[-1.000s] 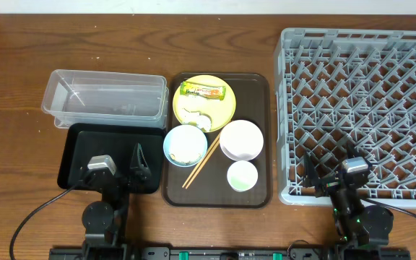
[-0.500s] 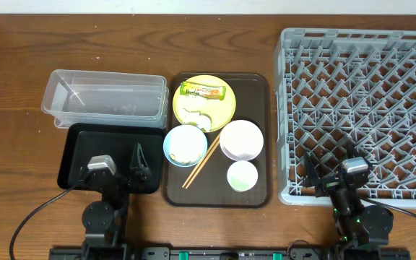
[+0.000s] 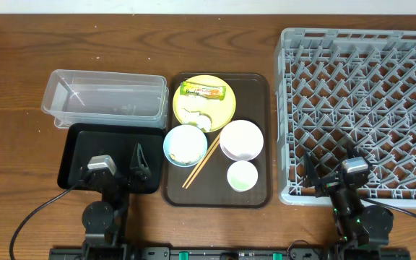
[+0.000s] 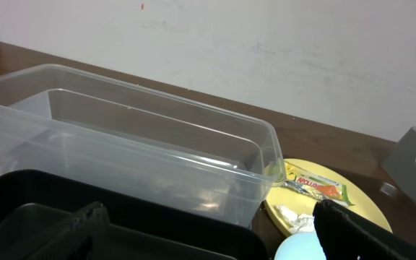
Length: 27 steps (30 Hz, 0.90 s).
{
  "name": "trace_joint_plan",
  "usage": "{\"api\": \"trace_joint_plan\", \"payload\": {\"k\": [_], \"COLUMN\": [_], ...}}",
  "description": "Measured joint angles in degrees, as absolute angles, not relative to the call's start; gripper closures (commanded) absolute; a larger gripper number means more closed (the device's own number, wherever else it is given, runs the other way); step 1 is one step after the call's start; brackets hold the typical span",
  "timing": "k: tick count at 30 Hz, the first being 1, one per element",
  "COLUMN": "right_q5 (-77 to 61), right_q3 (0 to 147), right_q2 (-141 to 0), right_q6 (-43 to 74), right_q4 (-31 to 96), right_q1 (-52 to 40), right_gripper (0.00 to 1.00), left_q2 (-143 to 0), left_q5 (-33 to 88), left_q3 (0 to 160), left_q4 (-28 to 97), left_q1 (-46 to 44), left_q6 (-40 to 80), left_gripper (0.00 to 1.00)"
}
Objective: Sort waste into correct bins and load items into the dishwasher rack
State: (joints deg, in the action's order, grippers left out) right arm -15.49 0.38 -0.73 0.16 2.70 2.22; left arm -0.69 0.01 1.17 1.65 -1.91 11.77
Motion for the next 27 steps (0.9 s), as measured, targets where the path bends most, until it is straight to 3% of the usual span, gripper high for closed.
{"api": "trace_joint_plan", "payload": {"k": [27], "right_q5": [-15.38], "right_q3": [0.38], "right_q2": [-0.73], "right_q6": [0.93], "right_q4": [2.68], "right_q1": [2.22], "right_gripper": [0.01], "left_q2": [-0.8], "left_q5": [0.05], "left_q3": [1.17], "left_q4": [1.65], "left_q1": [-1.91], "left_q6": [11.81], "left_gripper": [0.07]}}
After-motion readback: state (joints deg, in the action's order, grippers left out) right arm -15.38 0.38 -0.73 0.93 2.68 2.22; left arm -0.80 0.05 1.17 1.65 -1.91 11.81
